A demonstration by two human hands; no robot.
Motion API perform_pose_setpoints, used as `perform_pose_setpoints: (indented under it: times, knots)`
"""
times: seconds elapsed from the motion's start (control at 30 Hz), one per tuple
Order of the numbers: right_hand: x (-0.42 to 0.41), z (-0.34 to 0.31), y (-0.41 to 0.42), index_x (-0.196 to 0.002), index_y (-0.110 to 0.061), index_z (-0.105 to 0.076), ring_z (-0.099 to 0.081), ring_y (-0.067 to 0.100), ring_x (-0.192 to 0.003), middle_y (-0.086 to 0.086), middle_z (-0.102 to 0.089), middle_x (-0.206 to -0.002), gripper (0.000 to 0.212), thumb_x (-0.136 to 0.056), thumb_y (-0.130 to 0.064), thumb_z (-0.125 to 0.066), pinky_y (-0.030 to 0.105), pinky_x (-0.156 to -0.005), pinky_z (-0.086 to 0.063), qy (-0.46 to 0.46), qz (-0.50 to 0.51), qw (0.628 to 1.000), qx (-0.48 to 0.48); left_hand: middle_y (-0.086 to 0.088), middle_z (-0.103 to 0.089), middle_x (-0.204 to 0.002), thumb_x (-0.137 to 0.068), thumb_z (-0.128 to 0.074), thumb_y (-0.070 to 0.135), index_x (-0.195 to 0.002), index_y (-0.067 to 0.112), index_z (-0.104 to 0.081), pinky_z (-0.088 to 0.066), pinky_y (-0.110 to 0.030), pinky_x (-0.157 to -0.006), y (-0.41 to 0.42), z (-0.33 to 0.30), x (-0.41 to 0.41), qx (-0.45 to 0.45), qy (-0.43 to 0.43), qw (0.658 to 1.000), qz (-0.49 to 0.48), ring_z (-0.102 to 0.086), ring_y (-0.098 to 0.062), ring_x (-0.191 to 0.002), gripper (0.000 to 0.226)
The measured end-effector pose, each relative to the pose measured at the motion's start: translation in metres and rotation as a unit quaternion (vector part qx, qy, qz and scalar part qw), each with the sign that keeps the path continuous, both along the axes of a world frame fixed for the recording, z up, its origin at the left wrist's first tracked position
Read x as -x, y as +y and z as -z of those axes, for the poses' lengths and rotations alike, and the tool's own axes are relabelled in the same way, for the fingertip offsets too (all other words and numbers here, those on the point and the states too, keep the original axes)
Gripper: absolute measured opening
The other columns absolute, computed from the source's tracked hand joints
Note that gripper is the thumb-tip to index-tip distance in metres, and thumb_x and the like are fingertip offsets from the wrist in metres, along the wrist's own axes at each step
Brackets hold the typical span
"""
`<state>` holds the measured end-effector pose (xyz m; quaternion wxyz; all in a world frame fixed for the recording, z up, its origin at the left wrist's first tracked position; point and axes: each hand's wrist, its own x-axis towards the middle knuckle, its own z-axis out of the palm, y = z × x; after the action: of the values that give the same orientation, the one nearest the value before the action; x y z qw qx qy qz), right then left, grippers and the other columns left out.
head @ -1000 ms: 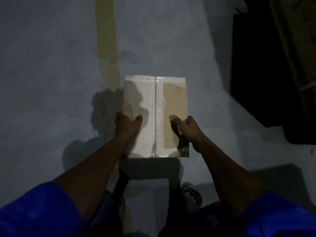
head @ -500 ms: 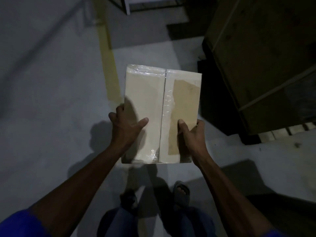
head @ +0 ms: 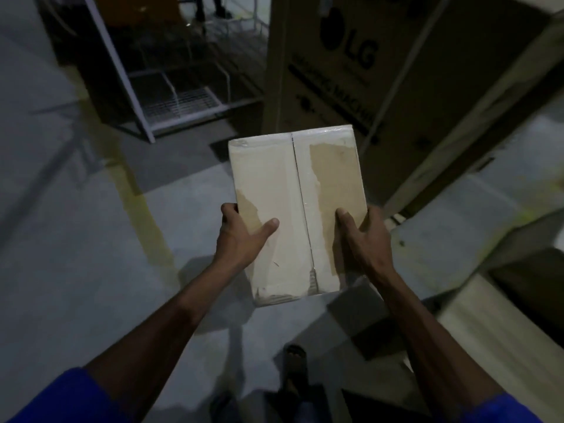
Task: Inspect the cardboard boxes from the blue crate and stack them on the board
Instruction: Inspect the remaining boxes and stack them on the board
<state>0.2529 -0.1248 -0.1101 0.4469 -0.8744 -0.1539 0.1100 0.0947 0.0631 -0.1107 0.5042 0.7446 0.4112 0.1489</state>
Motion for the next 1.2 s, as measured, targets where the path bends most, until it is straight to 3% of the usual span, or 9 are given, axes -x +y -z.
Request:
perform_pose_setpoints:
  times: [0.13,0.23,0.33,0.63,0.8,0.9,1.0,1.1,1.2]
  knots:
    - [-0.004,-0.041,-0.078,-0.137,-0.020,-0.050,-0.064,0.026,-0.108,0.003,-0.063,-0.126,0.063,-0.096,-0.067,-0.056,0.044,-0.091,-0.056,-0.046,0.072,0.996,0.028,-0.006,-0.044,-0.137,-0.082,-0.080,0.052,-0.123,0.018,-0.027,-0.045,-0.032,-0.092,-0.054,-0.038,-0.031,0.030,-0.026,0.996,0.082,-0.051,-0.020,-0.113,0.075]
    - [-0.005,-0.057,-0.129,-0.133,-0.021,-0.050,-0.066,0.029,-0.106,0.006,-0.065,-0.126,0.068,-0.093,-0.076,-0.051,0.049,-0.090,-0.058,-0.052,0.109,0.991,0.050,-0.008,-0.042,-0.145,-0.067,-0.075,0.068,-0.141,0.016,-0.023,-0.049,-0.047,-0.104,-0.096,-0.050,-0.051,0.047,-0.021,0.991,0.125,-0.053,-0.028,-0.124,0.104]
    - [-0.007,-0.068,-0.188,-0.130,-0.022,-0.050,-0.067,0.030,-0.103,0.006,-0.066,-0.123,0.084,-0.081,-0.090,-0.039,0.054,-0.088,-0.059,-0.045,0.138,0.986,0.082,-0.008,-0.036,-0.154,-0.063,-0.071,0.071,-0.157,0.029,-0.007,-0.046,-0.054,-0.108,-0.147,-0.055,-0.070,0.047,-0.001,0.983,0.179,-0.048,-0.033,-0.131,0.122]
    - [-0.021,-0.054,-0.354,-0.135,-0.012,-0.053,-0.065,0.036,-0.112,0.012,-0.066,-0.131,0.055,-0.103,-0.056,-0.051,0.037,-0.083,-0.048,-0.013,0.126,0.972,0.197,-0.018,-0.031,-0.154,-0.074,-0.070,0.064,-0.158,0.042,0.016,-0.042,-0.052,-0.111,-0.305,-0.025,-0.090,0.071,0.093,0.955,0.273,-0.045,-0.040,-0.133,0.122]
    - [-0.041,-0.044,-0.399,-0.128,-0.014,-0.052,-0.064,0.034,-0.108,0.012,-0.065,-0.127,0.050,-0.101,-0.057,-0.051,0.050,-0.092,-0.054,-0.012,0.108,0.962,0.249,-0.017,-0.027,-0.153,-0.091,-0.067,0.056,-0.156,0.038,0.028,-0.041,-0.046,-0.108,-0.363,-0.021,-0.096,0.047,0.143,0.954,0.261,-0.046,-0.045,-0.131,0.117]
    - [-0.048,-0.036,-0.405,-0.123,-0.016,-0.053,-0.058,0.032,-0.113,0.012,-0.060,-0.127,0.035,-0.103,-0.044,-0.051,0.053,-0.100,-0.045,-0.088,0.123,0.940,0.305,-0.019,-0.029,-0.152,-0.090,-0.067,0.060,-0.152,0.040,0.035,-0.045,-0.049,-0.107,-0.392,-0.020,-0.099,0.057,0.165,0.954,0.244,-0.047,-0.047,-0.128,0.120]
    - [-0.045,-0.025,-0.395,-0.133,-0.013,-0.056,-0.044,0.037,-0.140,0.017,-0.048,-0.152,0.035,-0.101,-0.027,-0.053,0.063,-0.117,-0.030,-0.135,0.155,0.920,0.334,-0.020,-0.032,-0.150,-0.087,-0.070,0.061,-0.150,0.038,0.038,-0.052,-0.044,-0.095,-0.419,-0.023,-0.100,0.078,0.171,0.955,0.230,-0.050,-0.046,-0.126,0.127]
    - [-0.032,-0.012,-0.389,-0.152,-0.010,-0.041,-0.015,0.038,-0.158,0.018,-0.025,-0.169,0.054,-0.104,-0.036,-0.040,0.065,-0.124,-0.008,-0.117,0.177,0.924,0.318,-0.019,-0.031,-0.154,-0.086,-0.068,0.065,-0.152,0.032,0.036,-0.049,-0.042,-0.095,-0.434,-0.021,-0.100,0.061,0.186,0.955,0.224,-0.052,-0.043,-0.126,0.127]
    - [-0.023,-0.006,-0.393,-0.156,-0.010,-0.035,-0.009,0.038,-0.159,0.018,-0.020,-0.170,0.068,-0.103,-0.050,-0.023,0.065,-0.125,-0.006,-0.130,0.162,0.924,0.321,-0.017,-0.024,-0.154,-0.084,-0.073,0.060,-0.155,0.033,0.023,-0.046,-0.054,-0.106,-0.435,-0.017,-0.101,0.061,0.152,0.968,0.190,-0.045,-0.045,-0.132,0.123]
